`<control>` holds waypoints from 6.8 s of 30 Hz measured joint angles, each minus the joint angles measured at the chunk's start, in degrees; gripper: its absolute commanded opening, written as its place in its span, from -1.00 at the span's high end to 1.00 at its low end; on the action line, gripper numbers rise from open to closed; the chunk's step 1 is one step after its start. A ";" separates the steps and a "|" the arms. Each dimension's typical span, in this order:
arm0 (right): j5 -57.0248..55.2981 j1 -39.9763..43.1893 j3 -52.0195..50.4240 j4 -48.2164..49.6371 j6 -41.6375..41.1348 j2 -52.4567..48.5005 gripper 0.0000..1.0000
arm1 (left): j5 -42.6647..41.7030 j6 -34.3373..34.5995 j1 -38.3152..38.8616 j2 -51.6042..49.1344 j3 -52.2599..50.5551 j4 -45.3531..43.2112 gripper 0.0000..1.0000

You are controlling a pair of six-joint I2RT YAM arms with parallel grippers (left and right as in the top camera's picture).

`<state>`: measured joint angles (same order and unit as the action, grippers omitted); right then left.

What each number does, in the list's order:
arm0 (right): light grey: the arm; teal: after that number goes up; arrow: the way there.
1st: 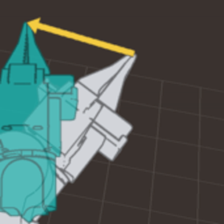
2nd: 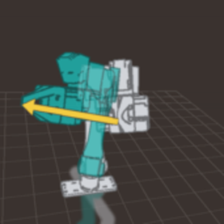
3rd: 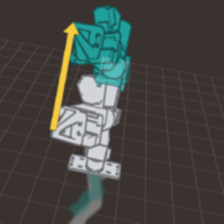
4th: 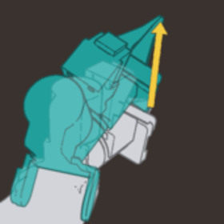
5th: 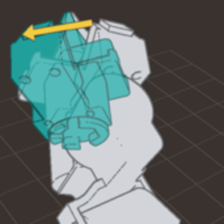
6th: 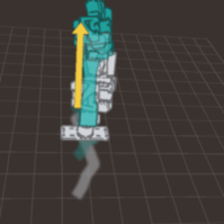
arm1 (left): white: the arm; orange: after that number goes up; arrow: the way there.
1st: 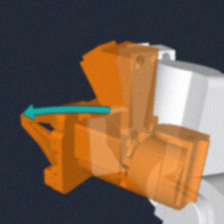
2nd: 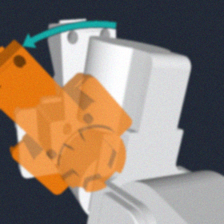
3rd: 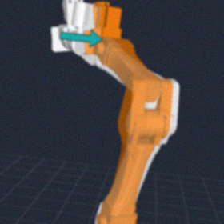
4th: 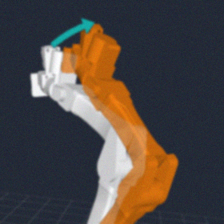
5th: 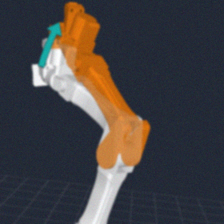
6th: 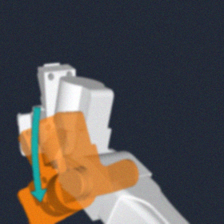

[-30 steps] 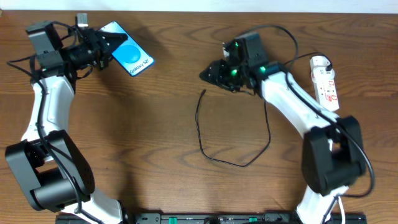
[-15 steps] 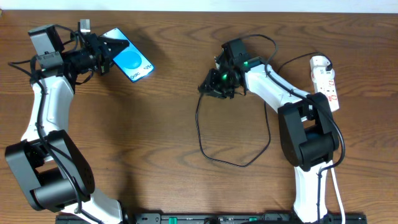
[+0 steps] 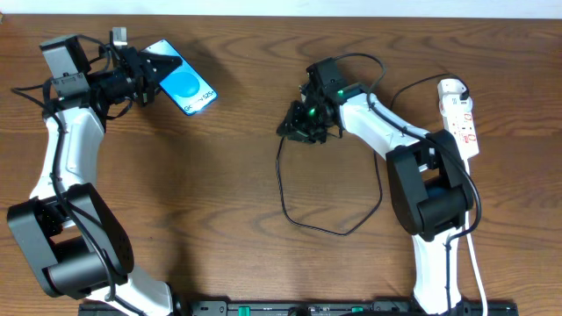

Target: Plug charger to phone and switch on socket

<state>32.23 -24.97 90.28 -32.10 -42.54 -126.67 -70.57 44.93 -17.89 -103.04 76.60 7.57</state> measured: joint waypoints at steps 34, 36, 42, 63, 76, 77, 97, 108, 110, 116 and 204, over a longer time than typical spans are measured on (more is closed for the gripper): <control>38.03 3.15 1.86 13.29 20.15 6.10 0.98 | -1.14 0.20 0.87 0.00 -0.04 -4.09 0.85; 39.04 3.02 2.05 13.29 20.70 8.79 0.98 | -2.73 1.33 1.25 0.00 -0.09 -8.24 0.85; 40.92 -0.22 2.51 13.18 20.92 10.49 0.98 | -4.85 6.27 2.32 0.00 -0.09 -16.04 0.85; 42.64 -6.34 2.51 19.96 17.99 10.49 0.98 | -10.91 17.55 1.29 0.00 -0.17 -27.50 0.85; 42.88 -6.34 2.51 20.83 17.94 10.49 0.98 | -11.85 14.80 3.32 0.00 -0.17 -27.52 0.85; 42.99 -6.34 2.51 20.96 17.92 10.49 0.98 | -11.87 14.71 3.32 0.00 -0.17 -27.50 0.85; 42.97 -6.34 2.51 21.27 17.14 10.49 0.98 | -11.34 13.73 4.90 0.00 -0.17 -27.52 0.85; 41.22 -6.23 2.51 21.68 13.81 10.49 0.98 | -10.27 13.70 4.87 0.00 -0.17 -27.54 0.85; 41.11 -6.23 2.49 22.97 12.74 10.49 0.98 | -9.81 13.73 4.83 0.00 -0.17 -27.58 0.85; 40.44 -6.16 2.47 27.91 9.33 10.49 0.98 | -9.11 13.70 4.52 0.00 -0.17 -27.56 0.85; 41.97 -5.31 2.47 19.67 10.12 10.49 0.98 | -8.11 10.27 5.31 0.00 -0.17 -27.52 0.85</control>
<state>74.19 -30.28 92.75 -12.43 -32.42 -116.18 -78.67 55.20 -12.58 -103.04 76.42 -19.94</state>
